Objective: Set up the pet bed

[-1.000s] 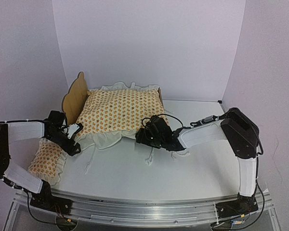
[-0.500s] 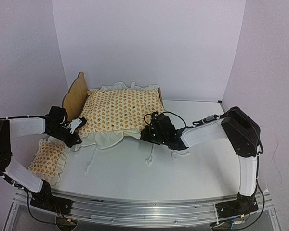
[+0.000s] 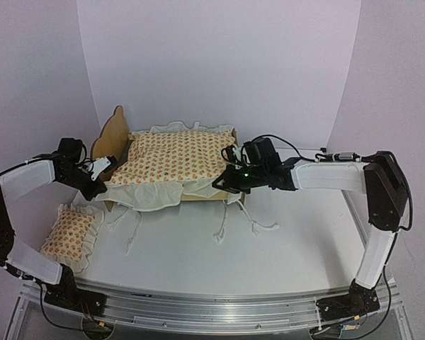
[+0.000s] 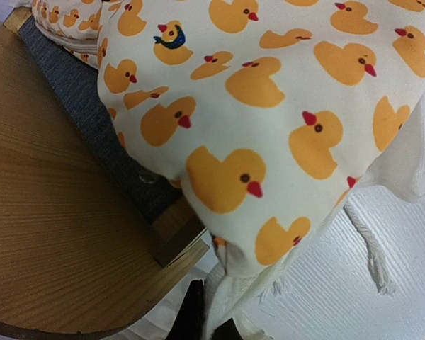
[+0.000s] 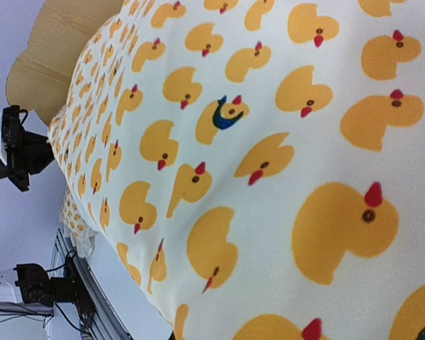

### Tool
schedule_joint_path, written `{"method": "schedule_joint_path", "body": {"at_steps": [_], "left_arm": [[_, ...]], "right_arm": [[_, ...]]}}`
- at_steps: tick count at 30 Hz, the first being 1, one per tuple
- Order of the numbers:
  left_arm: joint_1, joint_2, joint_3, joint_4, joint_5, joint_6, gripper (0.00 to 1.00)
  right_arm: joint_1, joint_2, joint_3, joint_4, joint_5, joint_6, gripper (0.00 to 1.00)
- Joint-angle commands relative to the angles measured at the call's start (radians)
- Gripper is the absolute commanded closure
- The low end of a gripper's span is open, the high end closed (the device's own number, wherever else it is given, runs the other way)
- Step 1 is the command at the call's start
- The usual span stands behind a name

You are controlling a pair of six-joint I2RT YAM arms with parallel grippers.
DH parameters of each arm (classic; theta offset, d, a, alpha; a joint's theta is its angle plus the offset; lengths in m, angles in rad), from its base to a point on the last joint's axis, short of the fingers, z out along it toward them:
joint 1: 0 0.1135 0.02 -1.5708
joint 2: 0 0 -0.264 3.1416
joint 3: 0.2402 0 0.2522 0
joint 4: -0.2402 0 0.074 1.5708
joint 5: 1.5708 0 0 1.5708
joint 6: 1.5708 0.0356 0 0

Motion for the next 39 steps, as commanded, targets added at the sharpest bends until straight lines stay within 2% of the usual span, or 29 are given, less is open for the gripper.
{"method": "schedule_joint_path", "body": {"at_steps": [1,3,6,10,16,19,20,22,24,27,29,34,39], "left_arm": [[0.075,0.01,-0.041,0.043,-0.153,0.108,1.0],[0.126,0.024,-0.043,0.07,-0.164,0.121,1.0],[0.196,0.053,0.039,0.044,-0.126,0.126,1.0],[0.204,0.054,0.079,0.016,-0.046,0.161,1.0],[0.203,0.067,0.034,0.025,0.004,0.143,1.0],[0.203,0.042,0.021,-0.027,0.09,0.185,0.99],[0.203,0.036,0.022,-0.06,0.117,0.199,0.92],[0.203,0.029,0.028,-0.124,0.151,0.214,0.71],[0.205,0.025,0.038,-0.172,0.139,0.207,0.56],[0.205,0.013,0.055,-0.264,0.089,0.177,0.44],[0.205,-0.001,0.054,-0.313,0.014,0.137,0.36],[0.217,-0.012,-0.017,-0.384,-0.188,0.045,0.28],[0.279,-0.009,-0.128,-0.265,-0.289,0.046,0.21]], "right_arm": [[-0.041,0.019,0.022,-0.19,-0.066,-0.065,1.0],[-0.054,0.016,0.014,-0.209,-0.061,-0.067,1.0],[-0.095,-0.027,-0.022,-0.213,-0.055,-0.058,1.0],[-0.102,-0.016,0.034,-0.244,-0.112,-0.081,1.0],[-0.069,0.088,0.064,-0.246,-0.123,-0.048,1.0],[-0.065,0.088,0.074,-0.252,-0.104,-0.053,0.85],[-0.065,0.082,0.075,-0.258,-0.1,-0.06,0.8],[-0.065,0.064,0.075,-0.268,-0.1,-0.077,0.69],[-0.063,0.049,0.075,-0.274,-0.121,-0.099,0.61],[-0.058,0.022,0.069,-0.288,-0.143,-0.129,0.38],[-0.05,-0.01,0.055,-0.291,-0.139,-0.152,0.29],[-0.03,-0.071,0.04,-0.302,-0.131,-0.204,0.25],[-0.015,-0.091,0.038,-0.306,-0.152,-0.235,0.24]]}}
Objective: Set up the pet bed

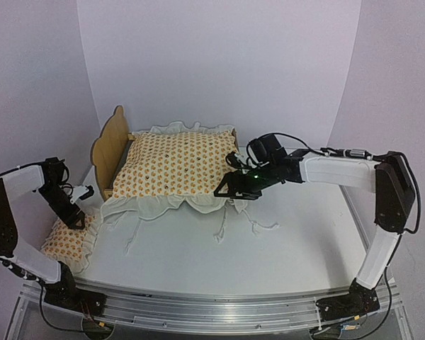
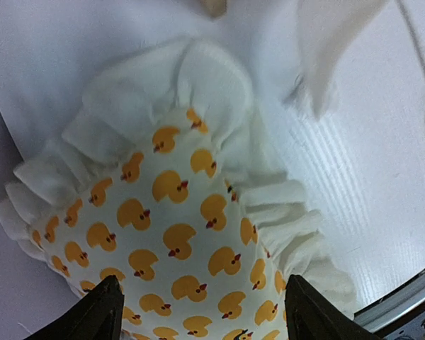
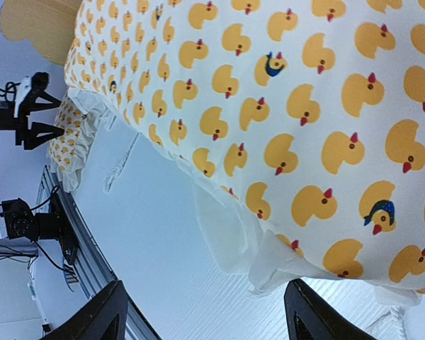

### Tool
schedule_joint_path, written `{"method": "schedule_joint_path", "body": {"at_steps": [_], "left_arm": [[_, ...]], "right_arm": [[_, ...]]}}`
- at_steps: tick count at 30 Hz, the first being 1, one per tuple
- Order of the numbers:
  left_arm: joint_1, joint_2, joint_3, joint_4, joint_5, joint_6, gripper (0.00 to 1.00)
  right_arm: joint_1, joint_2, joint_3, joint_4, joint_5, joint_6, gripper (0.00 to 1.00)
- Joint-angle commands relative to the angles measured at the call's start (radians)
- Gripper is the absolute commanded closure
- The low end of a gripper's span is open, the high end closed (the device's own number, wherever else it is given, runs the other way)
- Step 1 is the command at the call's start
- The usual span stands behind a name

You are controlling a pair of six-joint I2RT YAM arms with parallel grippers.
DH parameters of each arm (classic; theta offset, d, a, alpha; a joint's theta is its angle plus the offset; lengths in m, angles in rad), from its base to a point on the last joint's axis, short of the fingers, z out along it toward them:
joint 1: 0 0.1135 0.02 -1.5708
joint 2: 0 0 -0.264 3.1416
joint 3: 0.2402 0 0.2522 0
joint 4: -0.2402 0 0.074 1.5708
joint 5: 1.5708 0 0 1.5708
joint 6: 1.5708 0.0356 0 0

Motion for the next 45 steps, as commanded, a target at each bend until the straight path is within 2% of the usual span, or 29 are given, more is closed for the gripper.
{"method": "schedule_joint_path", "body": {"at_steps": [1,7,8,9,10,11,12,13,17,22,27,31,35,42,45], "left_arm": [[0.057,-0.003,-0.086,0.073,-0.129,-0.018,0.2],[0.081,0.148,-0.124,0.208,-0.113,-0.065,0.17],[0.087,0.175,-0.145,0.237,-0.119,-0.063,0.2],[0.092,0.202,-0.162,0.263,-0.121,-0.061,0.31],[0.096,0.225,-0.172,0.274,-0.118,-0.062,0.46],[0.098,0.241,-0.177,0.269,-0.11,-0.066,0.65],[0.098,0.241,-0.173,0.25,-0.095,-0.071,0.94],[0.1,0.217,-0.16,0.217,-0.075,-0.073,0.98],[0.101,0.032,-0.008,0.024,0.033,-0.078,1.0],[0.102,-0.037,0.385,-0.273,0.113,-0.123,1.0],[0.099,-0.057,0.732,-0.349,0.231,-0.191,1.0],[0.083,-0.001,1.016,-0.369,0.464,-0.275,1.0],[-0.035,0.109,1.219,-0.319,0.576,-0.408,1.0],[-0.369,0.348,1.359,-0.222,0.451,-0.536,1.0],[-0.422,0.468,1.419,-0.167,0.417,-0.635,1.0]], "right_arm": [[0.016,-0.05,-0.001,-0.01,-0.019,-0.056,0.24],[0.037,-0.06,-0.011,-0.009,-0.003,-0.067,0.24],[0.042,-0.064,-0.011,-0.01,0.005,-0.07,0.24],[0.047,-0.067,-0.011,-0.01,0.012,-0.072,0.24],[0.051,-0.071,-0.012,-0.01,0.018,-0.073,0.24],[0.054,-0.076,-0.014,-0.01,0.023,-0.074,0.25],[0.054,-0.083,-0.016,-0.01,0.026,-0.074,0.25],[0.054,-0.09,-0.018,-0.01,0.03,-0.074,0.25],[0.054,-0.108,-0.01,-0.01,0.039,-0.082,0.25],[0.053,-0.081,0.053,-0.009,0.019,-0.096,0.25],[0.053,-0.06,0.089,-0.01,-0.001,-0.103,0.25],[0.054,-0.06,0.088,-0.008,0.01,-0.098,0.24],[0.053,-0.062,0.085,-0.01,0.072,-0.073,0.24],[0.05,-0.079,0.062,-0.01,0.15,-0.025,0.24],[0.05,-0.087,0.062,-0.009,0.167,-0.007,0.24]]}}
